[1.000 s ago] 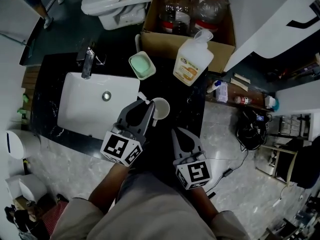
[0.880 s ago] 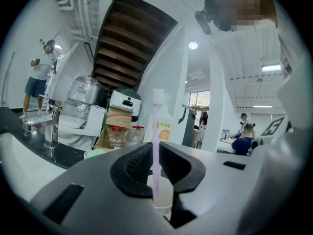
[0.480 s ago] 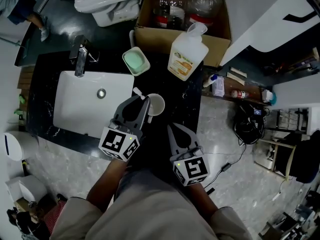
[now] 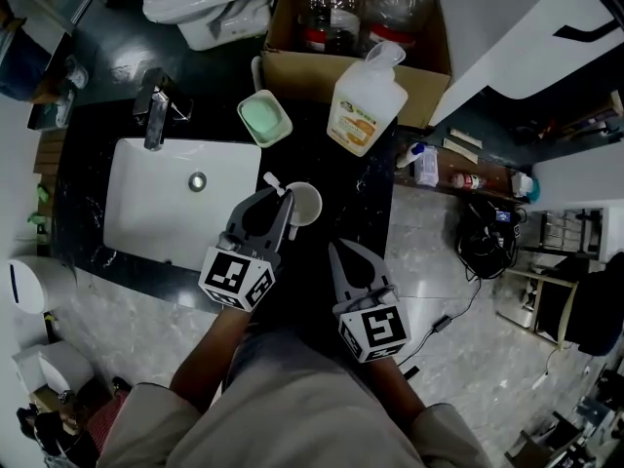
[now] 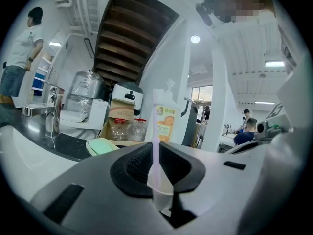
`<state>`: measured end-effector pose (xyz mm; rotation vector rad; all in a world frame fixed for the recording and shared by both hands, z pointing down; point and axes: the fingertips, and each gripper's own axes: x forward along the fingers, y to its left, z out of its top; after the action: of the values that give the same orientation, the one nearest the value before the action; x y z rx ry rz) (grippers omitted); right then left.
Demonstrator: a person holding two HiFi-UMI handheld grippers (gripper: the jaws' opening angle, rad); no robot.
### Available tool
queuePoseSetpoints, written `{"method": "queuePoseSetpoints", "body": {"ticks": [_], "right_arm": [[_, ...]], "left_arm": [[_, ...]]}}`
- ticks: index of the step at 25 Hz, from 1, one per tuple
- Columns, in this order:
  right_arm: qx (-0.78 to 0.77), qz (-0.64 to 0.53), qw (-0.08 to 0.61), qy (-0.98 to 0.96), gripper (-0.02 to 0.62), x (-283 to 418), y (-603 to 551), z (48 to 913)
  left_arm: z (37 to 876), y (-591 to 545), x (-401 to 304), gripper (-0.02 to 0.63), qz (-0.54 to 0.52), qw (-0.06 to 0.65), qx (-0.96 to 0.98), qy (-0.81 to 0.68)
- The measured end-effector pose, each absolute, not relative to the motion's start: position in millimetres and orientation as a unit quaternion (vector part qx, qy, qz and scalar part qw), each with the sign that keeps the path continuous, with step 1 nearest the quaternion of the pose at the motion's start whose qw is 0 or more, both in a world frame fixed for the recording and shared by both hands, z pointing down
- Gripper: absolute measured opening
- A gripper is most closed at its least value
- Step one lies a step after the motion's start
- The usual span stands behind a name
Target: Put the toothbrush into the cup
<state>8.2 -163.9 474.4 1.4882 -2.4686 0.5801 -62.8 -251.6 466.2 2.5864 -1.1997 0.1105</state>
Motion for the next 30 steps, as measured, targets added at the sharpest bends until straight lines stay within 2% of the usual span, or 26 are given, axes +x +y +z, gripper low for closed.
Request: {"method": "queuePoseSetpoints", "body": {"ticks": [5, 25, 30], "right_arm": [[0.505, 0.198, 0.103, -0.834, 0.006, 9, -165, 476], [0.501, 0.198, 0.098, -0.837, 0.006, 8, -164, 472], [0.496, 0.196, 0.095, -0.840, 0.006, 5, -162, 469]], "left_arm": [[472, -250, -62, 0.045, 0.064, 0.113, 0.899, -0.418], [485, -244, -62, 0.046, 0.066, 0.123, 0.897, -0.419], [487, -244, -71, 0.066, 0.066, 0.135, 0.886, -0.438]]}}
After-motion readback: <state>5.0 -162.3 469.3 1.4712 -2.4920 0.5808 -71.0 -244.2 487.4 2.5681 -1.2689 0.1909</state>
